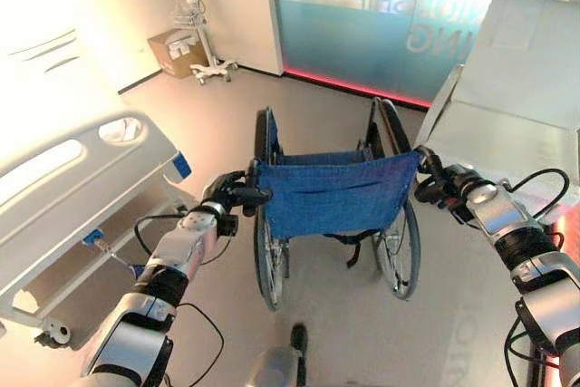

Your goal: Push the wheelchair next to the bed

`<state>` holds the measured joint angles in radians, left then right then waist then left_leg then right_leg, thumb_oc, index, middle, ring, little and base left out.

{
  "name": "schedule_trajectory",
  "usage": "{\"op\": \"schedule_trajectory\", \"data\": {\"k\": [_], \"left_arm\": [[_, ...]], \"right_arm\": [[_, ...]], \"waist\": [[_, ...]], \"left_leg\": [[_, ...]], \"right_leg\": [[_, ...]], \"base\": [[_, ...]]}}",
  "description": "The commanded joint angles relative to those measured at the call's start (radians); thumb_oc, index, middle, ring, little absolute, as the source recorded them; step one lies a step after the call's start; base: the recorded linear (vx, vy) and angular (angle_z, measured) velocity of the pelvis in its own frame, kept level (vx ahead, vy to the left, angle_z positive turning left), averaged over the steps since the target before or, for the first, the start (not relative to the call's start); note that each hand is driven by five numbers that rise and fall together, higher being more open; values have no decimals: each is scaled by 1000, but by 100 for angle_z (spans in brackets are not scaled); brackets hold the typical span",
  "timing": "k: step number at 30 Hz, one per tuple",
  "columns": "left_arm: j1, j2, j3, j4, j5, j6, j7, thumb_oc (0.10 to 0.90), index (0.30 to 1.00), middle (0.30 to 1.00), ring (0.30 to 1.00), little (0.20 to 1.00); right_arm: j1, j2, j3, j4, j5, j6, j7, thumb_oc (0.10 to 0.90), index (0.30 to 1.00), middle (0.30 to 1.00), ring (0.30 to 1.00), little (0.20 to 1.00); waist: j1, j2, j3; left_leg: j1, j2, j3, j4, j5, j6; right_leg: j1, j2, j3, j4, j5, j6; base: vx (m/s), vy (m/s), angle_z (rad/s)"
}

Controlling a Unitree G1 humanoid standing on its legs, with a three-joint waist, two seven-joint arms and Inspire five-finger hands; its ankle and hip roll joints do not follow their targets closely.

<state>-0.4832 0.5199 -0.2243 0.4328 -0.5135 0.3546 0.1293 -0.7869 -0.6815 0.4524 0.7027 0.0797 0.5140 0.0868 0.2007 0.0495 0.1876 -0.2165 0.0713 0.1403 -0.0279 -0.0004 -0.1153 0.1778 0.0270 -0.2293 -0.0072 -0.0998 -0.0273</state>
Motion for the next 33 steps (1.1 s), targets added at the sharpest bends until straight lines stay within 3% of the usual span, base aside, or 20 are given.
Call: {"op": "schedule_trajectory", "data": {"k": [1, 4, 5, 7, 9, 10, 13, 14, 16, 17, 18, 19, 20, 21, 23, 24, 27, 29, 30, 33], "left_arm": [[69, 96, -79, 58, 138, -58, -30, 400, 300, 300, 300, 300], [88, 97, -68, 50, 152, -48, -36, 400, 300, 300, 300, 300], [93, 101, -61, 52, 157, -44, -44, 400, 300, 300, 300, 300], [84, 110, -67, 53, 165, -36, -50, 400, 300, 300, 300, 300], [85, 111, -68, 45, 171, -30, -45, 400, 300, 300, 300, 300], [88, 117, -72, 33, 168, -25, -40, 400, 300, 300, 300, 300], [80, 112, -79, 40, 173, -28, -36, 400, 300, 300, 300, 300], [72, 108, -82, 47, 176, -30, -33, 400, 300, 300, 300, 300], [61, 112, -81, 56, 178, -39, -40, 400, 300, 300, 300, 300], [40, 121, -83, 61, 179, -40, -61, 400, 300, 300, 300, 300], [38, 122, -83, 62, 178, -39, -61, 400, 300, 300, 300, 300], [22, 124, -88, 68, 180, -43, -76, 400, 300, 300, 300, 300], [18, 124, -90, 70, 181, -44, -79, 400, 300, 300, 300, 300], [2, 121, -99, 82, 182, -49, -88, 400, 300, 300, 300, 300], [2, 113, -103, 89, 183, -48, -86, 400, 300, 300, 300, 300], [15, 107, -99, 82, 181, -33, -82, 400, 300, 300, 300, 300], [44, 111, -87, 58, 182, -7, -77, 400, 300, 300, 300, 300], [62, 97, -86, 47, 177, -1, -47, 400, 300, 300, 300, 300], [69, 79, -86, 45, 176, -4, -35, 400, 300, 300, 300, 300], [75, 58, -90, 42, 177, -7, -29, 400, 300, 300, 300, 300]], "right_arm": [[-41, -86, 93, 23, -145, -177, -17, 400, 300, 300, 300, 300], [-19, -64, 86, 32, -170, -196, 13, 400, 300, 300, 300, 300], [-3, -59, 78, 35, -180, -213, 19, 400, 300, 300, 300, 300], [18, -46, 62, 37, -200, -234, 3, 400, 300, 300, 300, 300], [30, -48, 55, 25, -204, -240, -2, 400, 300, 300, 300, 300], [40, -51, 48, 0, -220, -237, -4, 400, 300, 300, 300, 300], [14, -40, 57, 11, -233, -239, -8, 400, 300, 300, 300, 300], [-12, -35, 64, 33, -241, -248, -6, 400, 300, 300, 300, 300], [-48, -31, 77, 56, -241, -255, -10, 400, 300, 300, 300, 300], [-74, -31, 92, 77, -233, -251, -26, 400, 300, 300, 300, 300], [-76, -31, 93, 78, -234, -252, -27, 400, 300, 300, 300, 300], [-84, -37, 98, 80, -227, -244, -37, 400, 300, 300, 300, 300], [-86, -38, 99, 80, -225, -241, -40, 400, 300, 300, 300, 300], [-87, -48, 97, 67, -225, -230, -45, 400, 300, 300, 300, 300], [-81, -58, 95, 47, -226, -222, -36, 400, 300, 300, 300, 300], [-71, -66, 95, 25, -219, -215, -19, 400, 300, 300, 300, 300], [-61, -79, 107, -29, -230, -209, 12, 400, 300, 300, 300, 300], [-62, -94, 121, -40, -235, -219, 30, 400, 300, 300, 300, 300], [-62, -92, 136, -25, -246, -238, 28, 400, 300, 300, 300, 300], [-63, -91, 150, -1, -256, -257, 17, 400, 300, 300, 300, 300]], "waist": [[-11, -22, 19], [14, -36, -1], [18, -54, -12], [36, -70, -31], [43, -78, -39], [46, -89, -45], [50, -82, -38], [50, -74, -29], [45, -57, -17], [28, -57, -5], [26, -56, -3], [17, -67, 3], [14, -69, 4], [1, -79, 6], [-7, -87, 6], [-11, -94, 3], [-11, -104, 7], [-20, -109, 5], [-22, -106, 0], [-25, -109, -9]], "left_leg": [[-24, -42, 23, 154, 137, 57], [-17, -68, 21, 218, 65, 96], [27, -92, 41, 204, 25, 117], [52, -124, 34, 181, 20, 138], [59, -135, 36, 179, 14, 146], [77, -147, 49, 186, -11, 159], [99, -137, 55, 197, -29, 153], [119, -128, 48, 202, -38, 143], [163, -115, 30, 191, -56, 139], [191, -112, 6, 188, -76, 145], [194, -113, 2, 188, -80, 146], [198, -121, -33, 204, -118, 147], [198, -123, -42, 210, -127, 147], [183, -121, -87, 247, -158, 144], [168, -113, -121, 304, -183, 135], [162, -92, -121, 342, -192, 126], [165, -53, -109, 377, -191, 110], [189, -11, -94, 370, -169, 96], [203, 16, -112, 382, -119, 82], [203, 41, -91, 414, -75, 72]], "right_leg": [[-22, -66, -88, 248, -101, 68], [4, -89, -94, 320, -145, 88], [13, -137, -120, 424, -139, 132], [20, -180, -136, 528, -83, 176], [19, -199, -147, 571, -46, 191], [-7, -237, -160, 604, 26, 208], [-38, -252, -183, 485, 12, 188], [-65, -262, -202, 380, 25, 175], [-138, -294, -203, 321, 85, 174], [-213, -326, -172, 195, 188, 181], [-216, -329, -169, 190, 193, 183], [-245, -352, -115, 121, 246, 206], [-251, -357, -101, 108, 258, 211], [-273, -373, -38, 87, 273, 223], [-277, -362, -6, 114, 243, 227], [-273, -340, -20, 158, 191, 230], [-265, -321, -63, 211, 144, 212], [-252, -301, -98, 226, 109, 193], [-236, -262, -113, 228, 78, 161], [-214, -236, -149, 218, 58, 132]], "base": [[504, 169, -39], [474, 152, -31], [475, 185, -40], [495, 183, -22], [368, 106, -3], [405, 74, -17], [338, -69, -13], [267, -210, -11], [259, -252, -17], [217, -232, 6], [350, -359, 19], [249, -221, 31], [441, -444, 67], [324, -347, 88], [490, -455, 119], [425, -372, 119], [392, -362, 89], [358, -313, 51], [318, -313, 20], [260, -285, 50]]}}
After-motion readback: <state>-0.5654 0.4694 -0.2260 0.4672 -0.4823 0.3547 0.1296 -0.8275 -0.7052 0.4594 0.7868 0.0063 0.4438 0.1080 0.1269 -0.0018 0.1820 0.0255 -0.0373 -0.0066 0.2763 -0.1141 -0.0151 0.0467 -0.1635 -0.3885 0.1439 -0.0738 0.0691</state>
